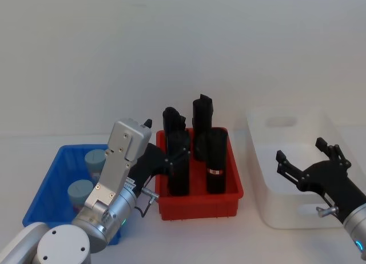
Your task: Pick the cotton swabs from the blue box and place them into the white box.
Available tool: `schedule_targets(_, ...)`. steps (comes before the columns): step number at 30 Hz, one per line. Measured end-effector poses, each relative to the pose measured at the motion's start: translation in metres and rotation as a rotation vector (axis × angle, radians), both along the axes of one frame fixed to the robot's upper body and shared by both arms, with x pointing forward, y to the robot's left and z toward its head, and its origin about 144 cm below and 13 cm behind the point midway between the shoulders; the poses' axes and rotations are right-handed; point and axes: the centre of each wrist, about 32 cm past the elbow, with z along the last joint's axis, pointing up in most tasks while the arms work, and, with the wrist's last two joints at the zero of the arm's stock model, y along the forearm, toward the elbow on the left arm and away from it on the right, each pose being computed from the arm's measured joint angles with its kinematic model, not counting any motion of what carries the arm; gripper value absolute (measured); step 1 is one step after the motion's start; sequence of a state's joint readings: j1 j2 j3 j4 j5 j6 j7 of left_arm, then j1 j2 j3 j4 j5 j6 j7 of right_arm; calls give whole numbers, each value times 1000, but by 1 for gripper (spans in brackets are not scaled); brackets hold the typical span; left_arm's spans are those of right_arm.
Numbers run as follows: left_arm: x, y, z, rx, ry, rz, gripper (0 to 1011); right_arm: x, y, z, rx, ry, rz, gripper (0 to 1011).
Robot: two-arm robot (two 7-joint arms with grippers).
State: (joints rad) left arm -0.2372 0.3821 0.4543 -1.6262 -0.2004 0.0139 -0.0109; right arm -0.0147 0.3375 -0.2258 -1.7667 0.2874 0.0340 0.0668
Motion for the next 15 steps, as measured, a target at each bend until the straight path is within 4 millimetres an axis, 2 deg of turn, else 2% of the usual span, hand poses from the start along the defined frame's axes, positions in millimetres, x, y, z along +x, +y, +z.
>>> schedule_targets(15,0,0,0,0,0,0,999,0,0,0,0,0,0,1002)
